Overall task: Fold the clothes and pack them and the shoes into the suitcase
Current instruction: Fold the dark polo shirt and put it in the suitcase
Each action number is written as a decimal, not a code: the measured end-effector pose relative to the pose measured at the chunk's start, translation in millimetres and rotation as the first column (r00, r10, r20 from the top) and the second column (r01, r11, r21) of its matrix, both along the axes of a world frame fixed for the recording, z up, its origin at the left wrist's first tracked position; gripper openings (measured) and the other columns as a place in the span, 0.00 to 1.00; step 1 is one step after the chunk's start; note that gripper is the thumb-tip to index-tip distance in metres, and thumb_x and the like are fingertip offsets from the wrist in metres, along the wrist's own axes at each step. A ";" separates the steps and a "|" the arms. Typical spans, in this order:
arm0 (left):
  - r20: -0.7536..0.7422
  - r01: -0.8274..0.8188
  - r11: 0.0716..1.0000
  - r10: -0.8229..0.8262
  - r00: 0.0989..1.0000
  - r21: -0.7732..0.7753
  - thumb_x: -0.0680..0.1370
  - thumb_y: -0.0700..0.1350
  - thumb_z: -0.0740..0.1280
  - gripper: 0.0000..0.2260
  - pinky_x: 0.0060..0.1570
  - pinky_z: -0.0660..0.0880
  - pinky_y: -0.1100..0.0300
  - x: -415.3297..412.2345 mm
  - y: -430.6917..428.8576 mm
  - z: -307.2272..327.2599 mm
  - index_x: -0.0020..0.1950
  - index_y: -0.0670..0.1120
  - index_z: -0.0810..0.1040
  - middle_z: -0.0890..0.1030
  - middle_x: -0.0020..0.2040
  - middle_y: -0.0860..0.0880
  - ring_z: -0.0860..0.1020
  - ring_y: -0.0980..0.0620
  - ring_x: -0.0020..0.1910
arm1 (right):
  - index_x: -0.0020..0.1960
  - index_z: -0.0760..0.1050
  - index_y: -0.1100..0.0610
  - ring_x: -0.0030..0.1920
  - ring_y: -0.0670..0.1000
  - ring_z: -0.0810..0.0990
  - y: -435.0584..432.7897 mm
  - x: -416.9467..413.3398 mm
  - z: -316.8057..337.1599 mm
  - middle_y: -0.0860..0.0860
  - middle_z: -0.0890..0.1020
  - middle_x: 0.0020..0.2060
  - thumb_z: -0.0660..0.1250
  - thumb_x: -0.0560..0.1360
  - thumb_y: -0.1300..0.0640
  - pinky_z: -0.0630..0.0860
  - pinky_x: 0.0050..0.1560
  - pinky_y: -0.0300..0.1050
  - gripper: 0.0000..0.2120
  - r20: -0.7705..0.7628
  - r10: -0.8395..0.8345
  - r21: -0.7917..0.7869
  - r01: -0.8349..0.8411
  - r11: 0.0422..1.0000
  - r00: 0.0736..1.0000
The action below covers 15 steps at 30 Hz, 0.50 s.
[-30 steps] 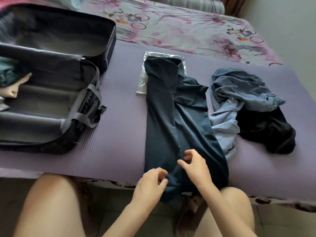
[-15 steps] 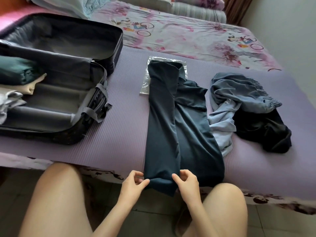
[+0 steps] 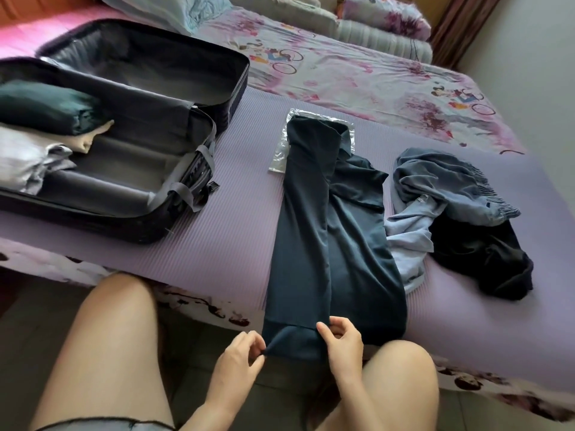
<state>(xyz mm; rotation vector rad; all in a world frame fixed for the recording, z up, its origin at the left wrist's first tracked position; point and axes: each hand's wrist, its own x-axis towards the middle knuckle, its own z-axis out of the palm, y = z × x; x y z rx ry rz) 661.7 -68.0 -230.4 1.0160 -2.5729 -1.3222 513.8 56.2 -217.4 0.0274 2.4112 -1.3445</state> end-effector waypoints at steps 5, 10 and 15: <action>0.068 -0.156 0.979 0.148 0.987 0.131 0.75 0.52 0.69 0.07 0.41 0.71 0.70 0.6 -5.7 -7.3 0.50 0.56 0.74 0.76 0.46 0.58 0.76 0.61 0.45 | 0.47 0.76 0.55 0.40 0.47 0.79 4.2 3.8 0.5 0.49 0.81 0.38 0.73 0.71 0.63 0.71 0.39 0.25 0.09 -0.050 0.047 0.034 -0.045 0.998 0.998; -0.029 -0.265 0.847 0.313 0.949 0.461 0.76 0.48 0.68 0.11 0.47 0.69 0.68 -30.8 -25.1 -5.4 0.56 0.49 0.72 0.77 0.52 0.53 0.75 0.56 0.53 | 0.49 0.74 0.54 0.40 0.47 0.78 5.7 5.4 -0.7 0.48 0.79 0.36 0.72 0.70 0.65 0.72 0.40 0.35 0.12 -0.071 0.082 0.069 -0.077 0.995 0.994; 0.004 -0.323 0.809 0.368 0.930 0.491 0.73 0.44 0.72 0.15 0.43 0.71 0.67 -45.0 -27.0 -6.0 0.55 0.47 0.70 0.78 0.48 0.51 0.77 0.53 0.50 | 0.52 0.73 0.55 0.39 0.46 0.77 8.8 1.5 -3.5 0.50 0.78 0.38 0.72 0.71 0.64 0.71 0.38 0.36 0.14 -0.023 0.092 0.135 -0.088 0.987 0.995</action>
